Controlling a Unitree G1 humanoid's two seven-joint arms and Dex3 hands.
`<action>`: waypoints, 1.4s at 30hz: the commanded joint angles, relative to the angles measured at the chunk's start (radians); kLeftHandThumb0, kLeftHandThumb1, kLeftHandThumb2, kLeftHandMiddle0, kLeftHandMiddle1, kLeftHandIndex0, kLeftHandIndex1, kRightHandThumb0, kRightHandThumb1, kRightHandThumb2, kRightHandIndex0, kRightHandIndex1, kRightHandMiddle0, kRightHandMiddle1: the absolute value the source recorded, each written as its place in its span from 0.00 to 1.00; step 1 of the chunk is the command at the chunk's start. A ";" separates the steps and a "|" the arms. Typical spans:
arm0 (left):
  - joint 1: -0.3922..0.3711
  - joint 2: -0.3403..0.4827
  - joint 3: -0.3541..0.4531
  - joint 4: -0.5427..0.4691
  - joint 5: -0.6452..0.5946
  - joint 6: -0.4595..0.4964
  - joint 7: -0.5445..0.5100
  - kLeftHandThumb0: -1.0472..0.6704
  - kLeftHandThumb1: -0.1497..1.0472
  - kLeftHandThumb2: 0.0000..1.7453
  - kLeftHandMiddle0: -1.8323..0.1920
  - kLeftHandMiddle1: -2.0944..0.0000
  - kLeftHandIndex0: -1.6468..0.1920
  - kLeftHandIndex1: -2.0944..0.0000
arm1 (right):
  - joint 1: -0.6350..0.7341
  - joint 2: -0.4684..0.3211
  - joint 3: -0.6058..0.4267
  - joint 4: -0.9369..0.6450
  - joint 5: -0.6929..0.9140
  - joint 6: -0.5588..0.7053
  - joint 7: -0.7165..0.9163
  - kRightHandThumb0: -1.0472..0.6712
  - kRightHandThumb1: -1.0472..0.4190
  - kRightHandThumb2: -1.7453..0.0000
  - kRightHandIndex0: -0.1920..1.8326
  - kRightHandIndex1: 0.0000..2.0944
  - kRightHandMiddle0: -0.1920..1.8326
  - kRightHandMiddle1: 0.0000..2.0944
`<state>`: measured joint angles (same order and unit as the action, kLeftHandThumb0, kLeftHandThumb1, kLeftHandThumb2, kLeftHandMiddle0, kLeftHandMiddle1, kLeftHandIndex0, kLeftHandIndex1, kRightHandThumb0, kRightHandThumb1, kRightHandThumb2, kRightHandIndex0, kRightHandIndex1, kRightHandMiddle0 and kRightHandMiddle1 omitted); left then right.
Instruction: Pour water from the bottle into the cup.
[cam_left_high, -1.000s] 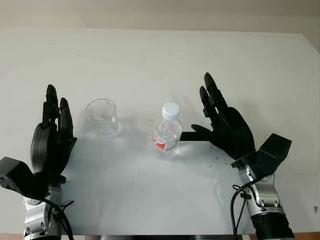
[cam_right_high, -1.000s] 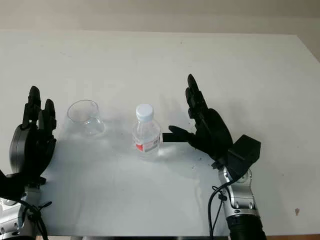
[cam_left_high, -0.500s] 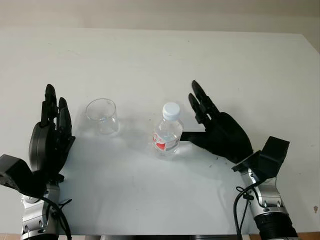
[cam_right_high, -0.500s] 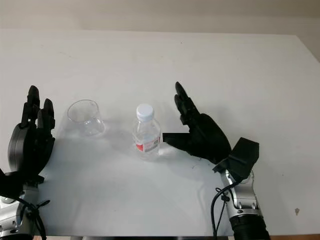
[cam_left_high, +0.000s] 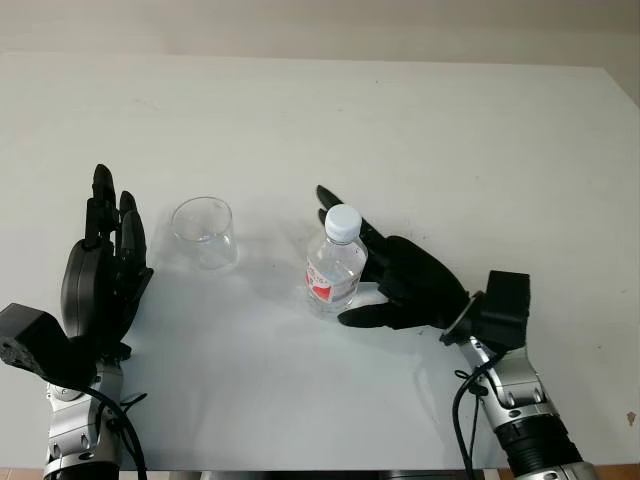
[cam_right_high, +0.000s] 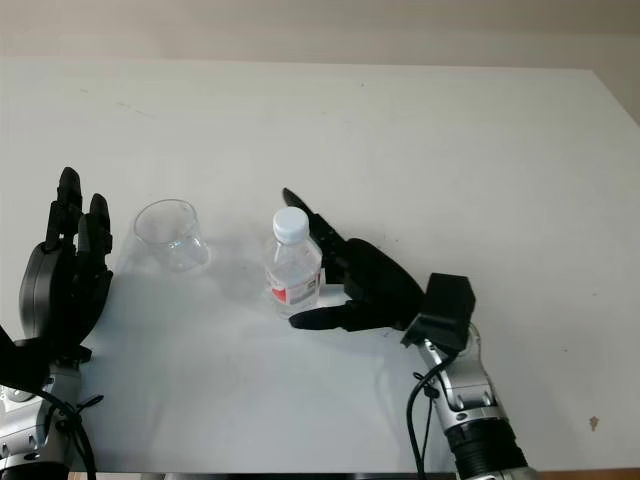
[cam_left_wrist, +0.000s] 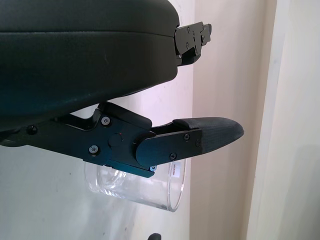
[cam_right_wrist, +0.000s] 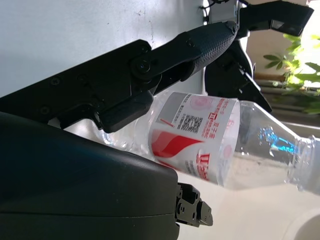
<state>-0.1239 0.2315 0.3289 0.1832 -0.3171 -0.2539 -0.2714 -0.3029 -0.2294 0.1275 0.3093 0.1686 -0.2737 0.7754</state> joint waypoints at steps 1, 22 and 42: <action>-0.001 -0.003 -0.005 -0.016 0.006 -0.001 0.006 0.18 1.00 0.31 1.00 1.00 1.00 0.99 | -0.013 0.016 0.011 0.023 -0.002 -0.019 0.004 0.09 0.11 0.97 0.00 0.00 0.00 0.00; 0.007 -0.012 -0.005 -0.013 0.000 -0.015 0.010 0.18 1.00 0.31 1.00 1.00 1.00 1.00 | 0.007 0.211 0.004 0.084 -0.019 0.021 -0.237 0.32 0.11 0.97 0.09 0.84 0.05 0.69; -0.001 -0.004 0.004 0.009 0.007 -0.035 0.006 0.18 1.00 0.30 1.00 1.00 1.00 1.00 | -0.011 0.067 0.086 0.002 -0.170 -0.043 -0.173 0.36 0.00 0.76 0.99 1.00 0.78 1.00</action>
<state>-0.1256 0.2264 0.3298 0.1833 -0.3139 -0.2735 -0.2672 -0.3362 -0.1555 0.2165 0.3104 0.0065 -0.3090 0.6101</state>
